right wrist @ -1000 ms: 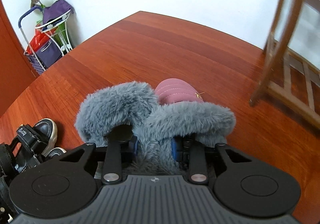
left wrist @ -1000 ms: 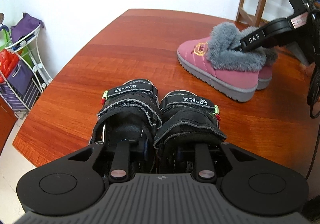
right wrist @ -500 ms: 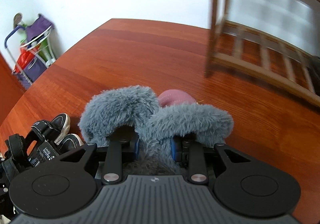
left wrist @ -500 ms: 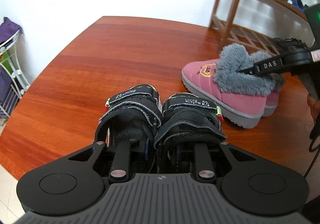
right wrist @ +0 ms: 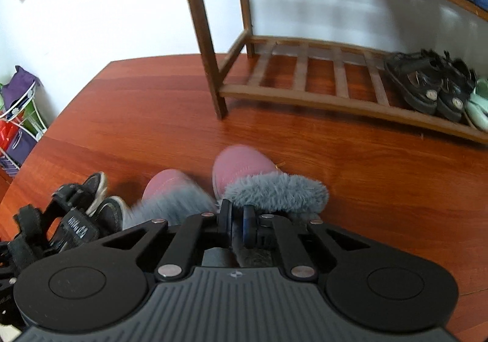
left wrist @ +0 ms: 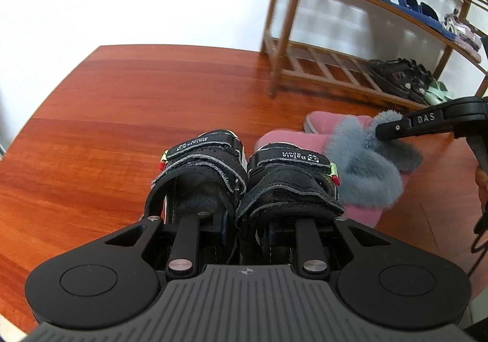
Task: Organize scattered shoes
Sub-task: 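Carry the pink slippers toward the rack with the right tool while the left tool holds the sandals, then lower the pink slippers onto the bottom rack shelf and open the right tool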
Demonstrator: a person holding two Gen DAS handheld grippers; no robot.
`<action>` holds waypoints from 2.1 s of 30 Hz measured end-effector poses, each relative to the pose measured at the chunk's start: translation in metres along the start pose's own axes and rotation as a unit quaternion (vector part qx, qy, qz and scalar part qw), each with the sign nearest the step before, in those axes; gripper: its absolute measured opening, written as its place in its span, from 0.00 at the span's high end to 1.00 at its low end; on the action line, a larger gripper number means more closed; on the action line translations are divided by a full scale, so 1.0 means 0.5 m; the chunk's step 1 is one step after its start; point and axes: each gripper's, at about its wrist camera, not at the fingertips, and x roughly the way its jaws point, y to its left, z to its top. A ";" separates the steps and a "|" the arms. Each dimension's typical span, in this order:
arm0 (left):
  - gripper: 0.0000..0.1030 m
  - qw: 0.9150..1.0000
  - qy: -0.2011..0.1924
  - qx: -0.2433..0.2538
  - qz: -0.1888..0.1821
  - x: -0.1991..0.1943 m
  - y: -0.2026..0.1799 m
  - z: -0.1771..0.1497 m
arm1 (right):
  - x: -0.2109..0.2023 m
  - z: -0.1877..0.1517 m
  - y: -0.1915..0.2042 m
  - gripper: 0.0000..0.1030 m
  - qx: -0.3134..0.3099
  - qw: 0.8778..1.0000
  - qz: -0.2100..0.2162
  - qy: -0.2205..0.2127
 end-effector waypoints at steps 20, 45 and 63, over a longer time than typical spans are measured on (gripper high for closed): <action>0.76 0.994 0.044 -0.036 0.093 -0.004 -0.021 -0.050 | 0.026 0.015 -0.041 0.85 -0.071 0.994 0.067 0.042; 0.69 0.987 0.073 -0.047 0.138 0.011 -0.054 -0.080 | 0.075 0.055 -0.052 0.51 -0.153 0.977 0.138 0.056; 0.64 0.984 0.085 -0.062 0.145 0.013 -0.052 -0.080 | 0.146 0.051 0.022 0.34 -0.245 0.953 0.136 0.113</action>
